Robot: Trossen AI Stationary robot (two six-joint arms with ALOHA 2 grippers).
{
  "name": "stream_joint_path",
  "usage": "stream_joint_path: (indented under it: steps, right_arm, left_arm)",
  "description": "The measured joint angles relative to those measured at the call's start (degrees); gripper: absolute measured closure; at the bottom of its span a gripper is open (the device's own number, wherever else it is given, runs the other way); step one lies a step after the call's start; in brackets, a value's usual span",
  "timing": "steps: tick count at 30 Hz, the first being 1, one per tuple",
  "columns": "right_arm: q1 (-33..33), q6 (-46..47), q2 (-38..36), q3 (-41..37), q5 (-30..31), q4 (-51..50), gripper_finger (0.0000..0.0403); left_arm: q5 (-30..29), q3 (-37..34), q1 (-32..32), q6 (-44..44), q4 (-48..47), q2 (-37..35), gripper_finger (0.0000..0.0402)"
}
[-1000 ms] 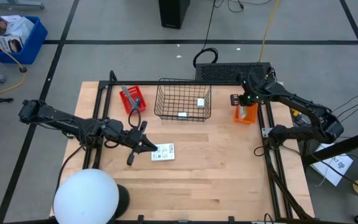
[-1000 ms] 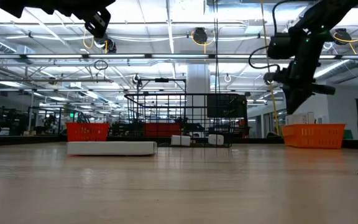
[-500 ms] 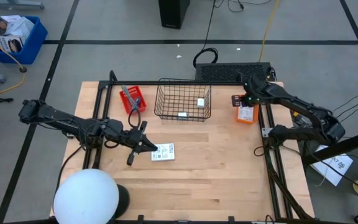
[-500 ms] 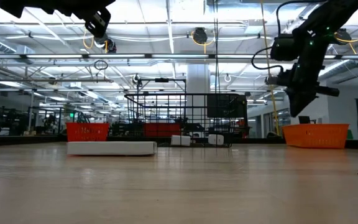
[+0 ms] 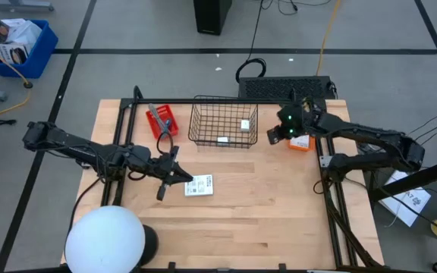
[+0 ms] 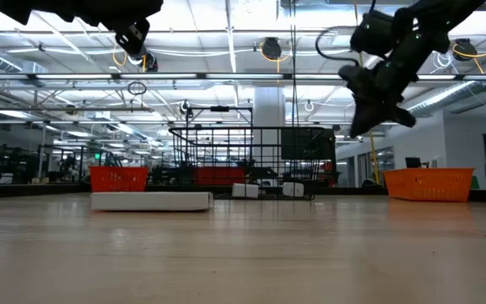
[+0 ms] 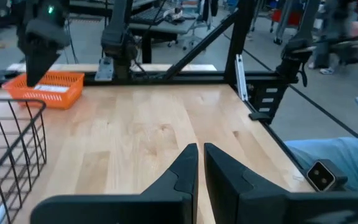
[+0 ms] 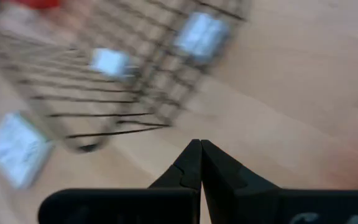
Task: Pick and place items into bin
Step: Put the card reader box into the orange bin
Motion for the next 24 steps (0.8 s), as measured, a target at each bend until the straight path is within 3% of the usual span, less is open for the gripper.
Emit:
stream_joint_path:
  steps: [7, 15, 24]
  right_arm:
    - [12.5, 0.6, 0.0, 0.0, 4.4, 7.0, 0.0403]
    - [27.5, -4.4, 0.7, 0.0, 4.8, 16.1, 0.0403]
    - [42.2, -3.5, 8.5, 0.0, 9.0, 30.7, 0.0403]
  left_arm:
    - [-3.2, 0.0, 0.0, -3.7, -2.9, 0.0, 0.0371]
    - [-4.3, 0.0, 0.0, -6.7, -8.3, 0.0, 0.0371]
    - [-6.1, 0.0, 0.0, -9.9, -14.8, 0.0, 0.0371]
